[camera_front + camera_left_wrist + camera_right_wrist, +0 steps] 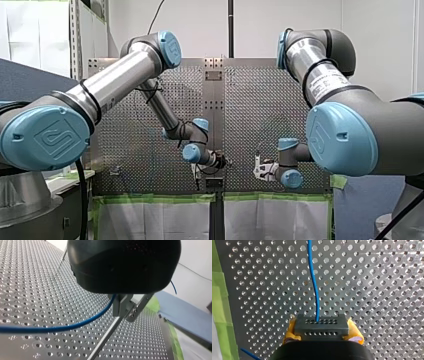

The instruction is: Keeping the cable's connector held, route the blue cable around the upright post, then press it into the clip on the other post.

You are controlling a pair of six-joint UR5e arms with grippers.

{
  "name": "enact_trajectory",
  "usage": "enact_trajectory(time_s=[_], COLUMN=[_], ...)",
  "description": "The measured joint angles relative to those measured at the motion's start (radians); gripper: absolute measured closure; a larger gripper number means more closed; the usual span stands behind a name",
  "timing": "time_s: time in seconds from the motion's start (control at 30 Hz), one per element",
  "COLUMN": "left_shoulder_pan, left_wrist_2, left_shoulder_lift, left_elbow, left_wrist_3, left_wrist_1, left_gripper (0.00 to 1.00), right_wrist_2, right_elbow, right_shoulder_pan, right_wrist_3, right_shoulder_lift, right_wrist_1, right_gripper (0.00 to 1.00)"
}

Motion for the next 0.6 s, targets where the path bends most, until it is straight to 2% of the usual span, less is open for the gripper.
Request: enact_trajectory(time_s=[0.23, 0.6], left_shoulder_pan=[0.001, 0.028], left_wrist_2=[0.025, 0.021], left_shoulder_lift=[-0.001, -0.001], left_elbow=[0.001, 0.001], left_wrist_3=[-0.038, -0.053], left_wrist_1=[0.001, 0.002], left_gripper=[1.0, 1.0], right_wrist_2=[-0.011, -0.018], right_elbow=[-0.001, -0.003], right_shoulder_pan=[0.0, 0.0], right_wrist_3=[-0.002, -0.003], right_shoulder_lift=[0.001, 0.001], right_wrist_1=[-0.002, -0.005], right_gripper=[1.0, 1.0])
